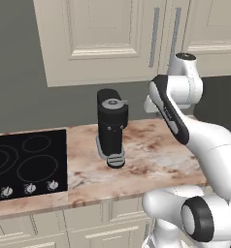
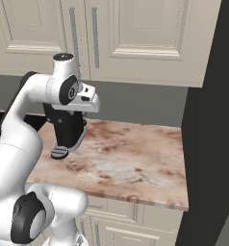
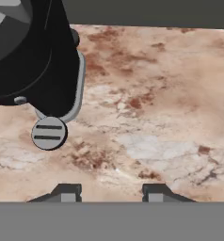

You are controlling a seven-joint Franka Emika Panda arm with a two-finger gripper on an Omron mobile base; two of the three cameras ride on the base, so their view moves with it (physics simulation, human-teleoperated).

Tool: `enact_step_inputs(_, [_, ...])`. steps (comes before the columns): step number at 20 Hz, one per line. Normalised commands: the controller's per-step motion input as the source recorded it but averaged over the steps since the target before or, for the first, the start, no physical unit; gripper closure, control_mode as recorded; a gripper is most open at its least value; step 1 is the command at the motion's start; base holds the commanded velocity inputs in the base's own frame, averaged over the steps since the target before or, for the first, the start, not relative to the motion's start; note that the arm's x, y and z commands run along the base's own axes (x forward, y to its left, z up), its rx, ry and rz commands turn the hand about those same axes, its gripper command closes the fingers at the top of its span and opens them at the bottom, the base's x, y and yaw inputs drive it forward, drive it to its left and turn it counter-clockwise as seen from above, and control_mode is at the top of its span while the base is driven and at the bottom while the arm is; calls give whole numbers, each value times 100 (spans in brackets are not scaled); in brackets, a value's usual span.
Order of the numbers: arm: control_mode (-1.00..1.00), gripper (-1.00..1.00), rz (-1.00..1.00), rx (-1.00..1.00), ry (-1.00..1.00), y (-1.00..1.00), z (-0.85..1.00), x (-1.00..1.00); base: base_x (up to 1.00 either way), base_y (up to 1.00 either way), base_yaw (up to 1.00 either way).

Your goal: Open the cabinet directly in front. Then move the beer and the mug to the dining counter with the jar on it.

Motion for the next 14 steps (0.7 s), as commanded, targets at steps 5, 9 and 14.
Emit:
enact_step_inputs(5, [-100, -100, 0, -1, -20, 0, 1, -30, 0, 0, 0])
enact_step_inputs(9, [-100, -100, 0, 0, -53, 0, 17, -72, 0, 0, 0])
enact_step_inputs(14, [-100, -100, 0, -1, -52, 0, 16, -68, 0, 0, 0])
